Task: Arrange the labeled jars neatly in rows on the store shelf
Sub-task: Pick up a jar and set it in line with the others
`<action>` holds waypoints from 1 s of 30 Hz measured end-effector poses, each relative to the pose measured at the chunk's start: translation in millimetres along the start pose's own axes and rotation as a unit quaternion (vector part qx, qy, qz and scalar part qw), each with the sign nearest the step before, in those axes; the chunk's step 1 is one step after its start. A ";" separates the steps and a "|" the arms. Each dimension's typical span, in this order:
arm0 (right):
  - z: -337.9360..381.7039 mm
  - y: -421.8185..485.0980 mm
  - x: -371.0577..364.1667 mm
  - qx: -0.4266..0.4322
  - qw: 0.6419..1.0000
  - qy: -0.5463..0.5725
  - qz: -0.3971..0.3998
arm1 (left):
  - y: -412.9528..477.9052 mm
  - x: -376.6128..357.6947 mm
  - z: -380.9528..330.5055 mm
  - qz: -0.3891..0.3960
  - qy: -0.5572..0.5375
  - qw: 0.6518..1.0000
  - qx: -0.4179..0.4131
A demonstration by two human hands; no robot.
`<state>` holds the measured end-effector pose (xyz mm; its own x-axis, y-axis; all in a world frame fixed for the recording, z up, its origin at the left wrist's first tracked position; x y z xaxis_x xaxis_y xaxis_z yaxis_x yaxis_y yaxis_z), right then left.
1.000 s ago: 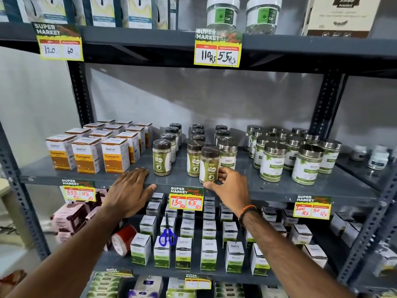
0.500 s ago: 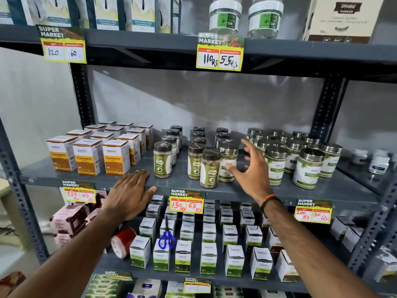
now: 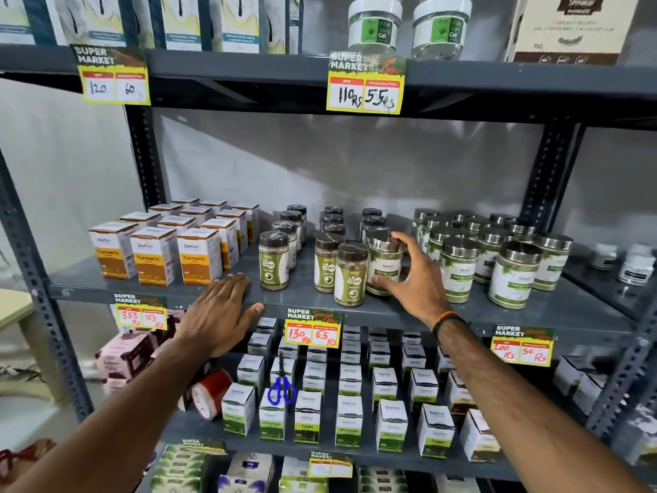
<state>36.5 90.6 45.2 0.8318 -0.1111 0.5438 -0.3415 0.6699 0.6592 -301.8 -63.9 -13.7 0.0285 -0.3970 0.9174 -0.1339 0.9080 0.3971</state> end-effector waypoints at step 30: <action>-74.0 -56.8 277.5 -0.045 0.987 -0.074 -0.132 | 49.7 57.7 -312.2 -0.069 -0.020 0.986 -0.150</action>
<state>319.1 76.0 120.3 0.8109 -0.3929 0.4336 -0.0748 0.6653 0.7428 2.4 0.2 67.5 -0.0132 -0.5186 0.8549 0.1674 0.8417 0.5133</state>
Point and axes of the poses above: each hand's wrist, its own y-axis towards the middle knuckle, its own x-axis out of the back of the hand, z = x × y, the point moved 4 cm from there along y, towards the middle knuckle, and after that the axes turned 5 degrees about z, right-handed, at the moved point
